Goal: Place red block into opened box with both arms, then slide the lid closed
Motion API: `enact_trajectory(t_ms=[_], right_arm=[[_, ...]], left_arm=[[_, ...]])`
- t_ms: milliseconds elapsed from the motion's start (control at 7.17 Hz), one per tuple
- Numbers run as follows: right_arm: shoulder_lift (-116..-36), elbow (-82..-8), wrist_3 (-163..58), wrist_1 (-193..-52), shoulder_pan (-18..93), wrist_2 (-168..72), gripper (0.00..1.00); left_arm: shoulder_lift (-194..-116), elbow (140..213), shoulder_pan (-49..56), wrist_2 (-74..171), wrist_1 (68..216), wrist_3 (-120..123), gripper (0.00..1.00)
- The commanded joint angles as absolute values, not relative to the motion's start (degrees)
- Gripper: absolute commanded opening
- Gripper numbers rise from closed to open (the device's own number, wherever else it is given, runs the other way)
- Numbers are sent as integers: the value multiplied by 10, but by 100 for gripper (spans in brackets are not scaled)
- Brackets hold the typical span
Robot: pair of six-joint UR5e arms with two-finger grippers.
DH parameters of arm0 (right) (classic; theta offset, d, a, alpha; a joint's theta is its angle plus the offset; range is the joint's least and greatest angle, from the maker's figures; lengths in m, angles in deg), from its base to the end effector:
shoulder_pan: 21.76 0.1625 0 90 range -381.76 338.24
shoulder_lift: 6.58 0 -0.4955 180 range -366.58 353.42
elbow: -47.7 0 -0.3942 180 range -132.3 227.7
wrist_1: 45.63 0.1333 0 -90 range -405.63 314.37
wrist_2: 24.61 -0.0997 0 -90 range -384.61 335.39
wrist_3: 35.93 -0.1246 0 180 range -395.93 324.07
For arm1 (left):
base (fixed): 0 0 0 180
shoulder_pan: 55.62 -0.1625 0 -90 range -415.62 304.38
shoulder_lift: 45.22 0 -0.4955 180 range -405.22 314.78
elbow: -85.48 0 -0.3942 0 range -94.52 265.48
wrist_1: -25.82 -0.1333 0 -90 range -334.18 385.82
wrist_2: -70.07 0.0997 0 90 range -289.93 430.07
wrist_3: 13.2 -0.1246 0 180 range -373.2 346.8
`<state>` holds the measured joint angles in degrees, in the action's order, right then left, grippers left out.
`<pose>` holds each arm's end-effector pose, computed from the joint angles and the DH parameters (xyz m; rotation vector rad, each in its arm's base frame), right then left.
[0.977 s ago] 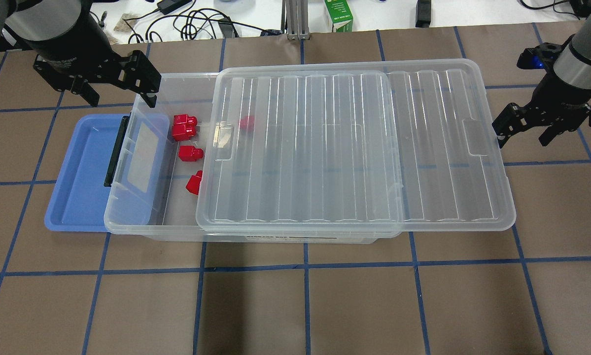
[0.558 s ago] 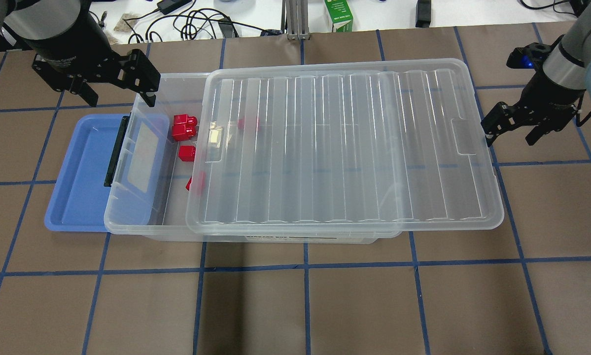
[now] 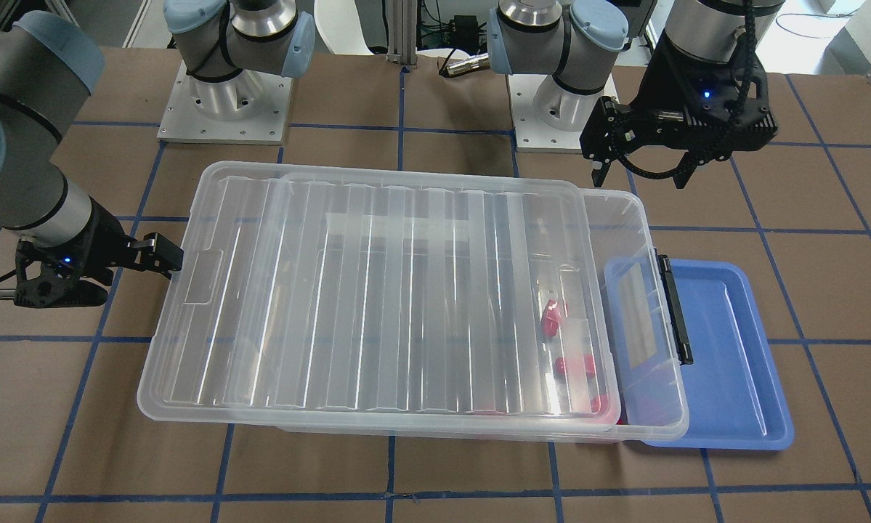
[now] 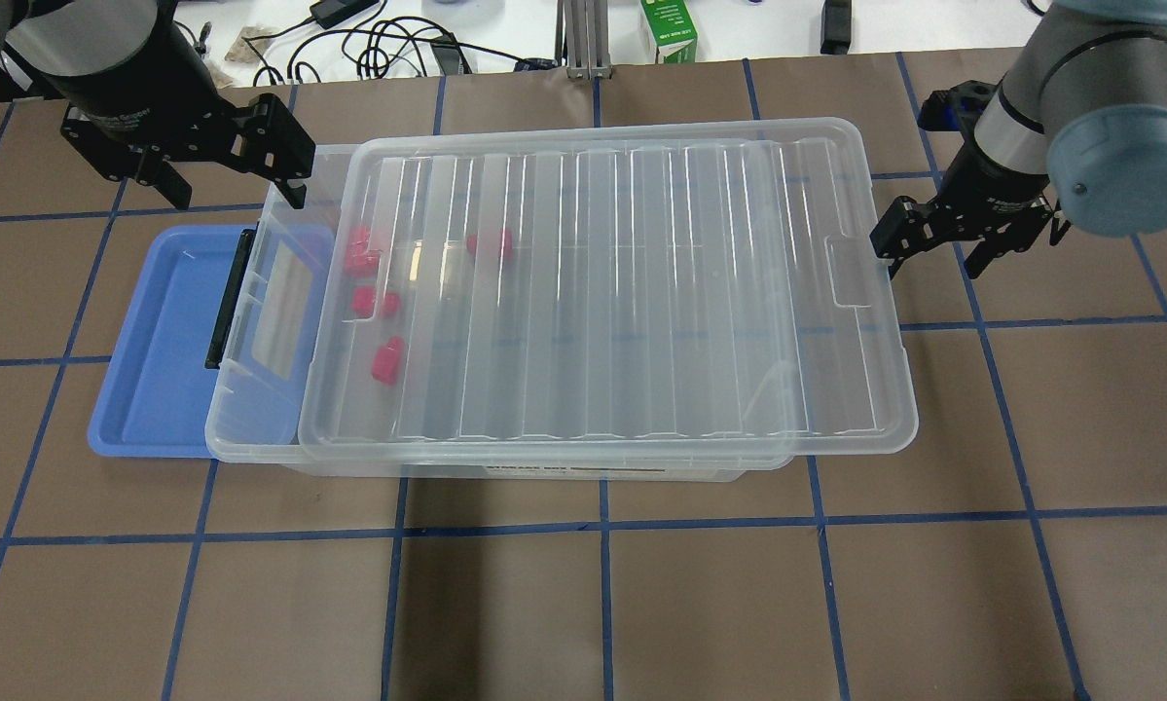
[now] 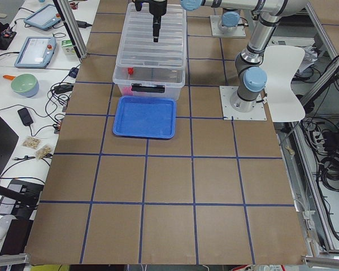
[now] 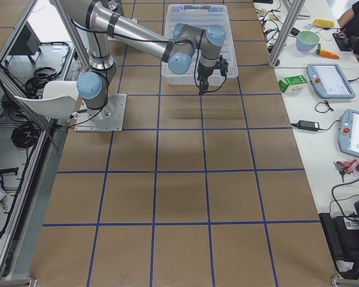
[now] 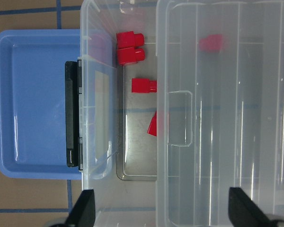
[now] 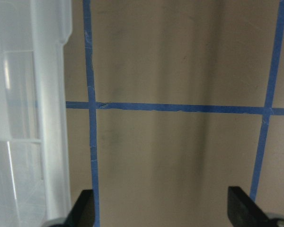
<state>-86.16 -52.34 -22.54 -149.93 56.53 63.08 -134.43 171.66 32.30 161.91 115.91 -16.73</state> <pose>0.0249 -0.5615 0.3776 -0.0417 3.0751 0.1481 -0.1112 -0.4997 0.5733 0.0373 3.1031 -0.1199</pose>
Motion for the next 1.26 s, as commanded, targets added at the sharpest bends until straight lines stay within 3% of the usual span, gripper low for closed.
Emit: enact_trajectory(t_ms=[0,1116], right_arm=[[-861,-525,-253,-1501,581,629,100],[-856,-517,-283,-1503,636,630,100]], left_arm=[[-1344,1718,323,1619,1159,-167,100],[-1344,1722,323,1618,1159,-158,100]])
